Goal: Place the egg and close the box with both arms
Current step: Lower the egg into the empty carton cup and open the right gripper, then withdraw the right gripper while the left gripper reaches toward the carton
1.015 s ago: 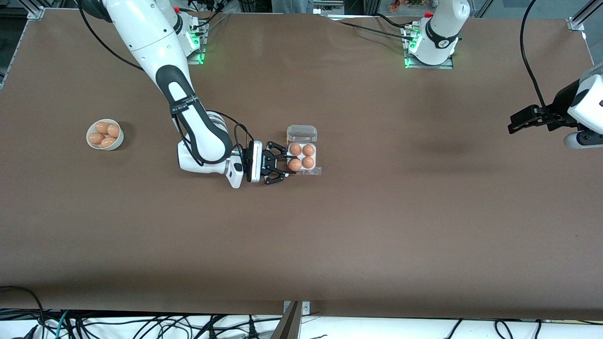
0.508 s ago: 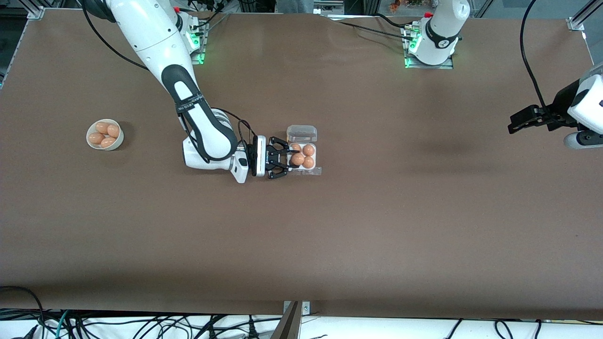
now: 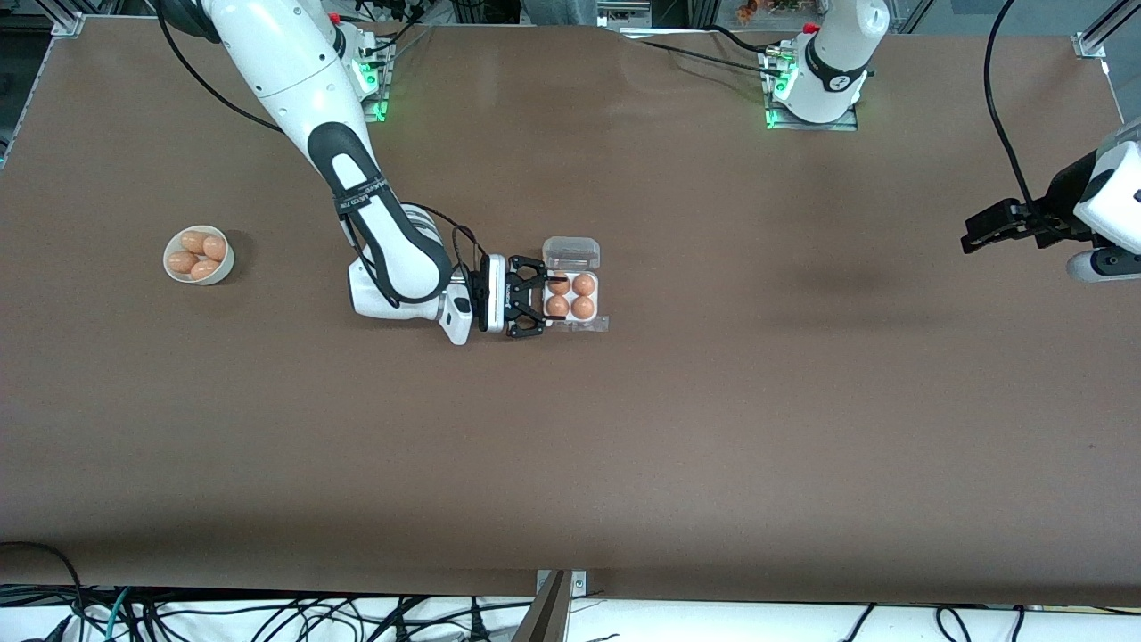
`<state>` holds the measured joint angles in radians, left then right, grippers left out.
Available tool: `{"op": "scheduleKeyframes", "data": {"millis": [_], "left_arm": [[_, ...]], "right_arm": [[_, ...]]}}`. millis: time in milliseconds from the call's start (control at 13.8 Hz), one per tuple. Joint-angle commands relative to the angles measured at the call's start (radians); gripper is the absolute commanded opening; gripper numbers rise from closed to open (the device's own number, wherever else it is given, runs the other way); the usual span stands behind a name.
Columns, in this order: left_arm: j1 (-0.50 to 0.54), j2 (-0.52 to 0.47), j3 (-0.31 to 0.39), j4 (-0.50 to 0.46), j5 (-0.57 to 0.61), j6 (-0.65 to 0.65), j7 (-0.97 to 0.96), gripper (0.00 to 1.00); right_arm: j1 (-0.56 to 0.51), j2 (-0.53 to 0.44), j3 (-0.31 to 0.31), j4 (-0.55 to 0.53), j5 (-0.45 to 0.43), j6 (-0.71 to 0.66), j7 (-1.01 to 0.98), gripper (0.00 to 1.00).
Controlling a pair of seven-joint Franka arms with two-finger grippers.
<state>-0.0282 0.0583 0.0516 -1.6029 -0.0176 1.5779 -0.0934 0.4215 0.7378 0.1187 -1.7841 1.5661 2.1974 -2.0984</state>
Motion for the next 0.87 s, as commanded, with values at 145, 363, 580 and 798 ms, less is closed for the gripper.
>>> {"op": "scheduleKeyframes", "data": {"millis": [145,363,580,798], "left_arm": [[0.010,0.008,0.001,0.024,-0.004,-0.019,0.024,1.00],[0.010,0.009,0.001,0.024,-0.016,-0.024,0.023,1.00],[-0.005,0.009,-0.010,0.024,-0.021,-0.029,0.012,1.00],[-0.012,0.018,-0.045,0.027,-0.131,-0.042,-0.046,1.00]], "right_arm": [[-0.020,-0.041,-0.002,0.094,-0.071,0.005,0.220,1.00],[-0.078,-0.112,-0.075,0.095,-0.234,-0.001,0.398,1.00],[-0.154,-0.184,-0.086,0.075,-0.451,-0.002,0.558,1.00],[-0.242,-0.302,-0.086,0.034,-0.766,-0.068,0.872,1.00]]}}
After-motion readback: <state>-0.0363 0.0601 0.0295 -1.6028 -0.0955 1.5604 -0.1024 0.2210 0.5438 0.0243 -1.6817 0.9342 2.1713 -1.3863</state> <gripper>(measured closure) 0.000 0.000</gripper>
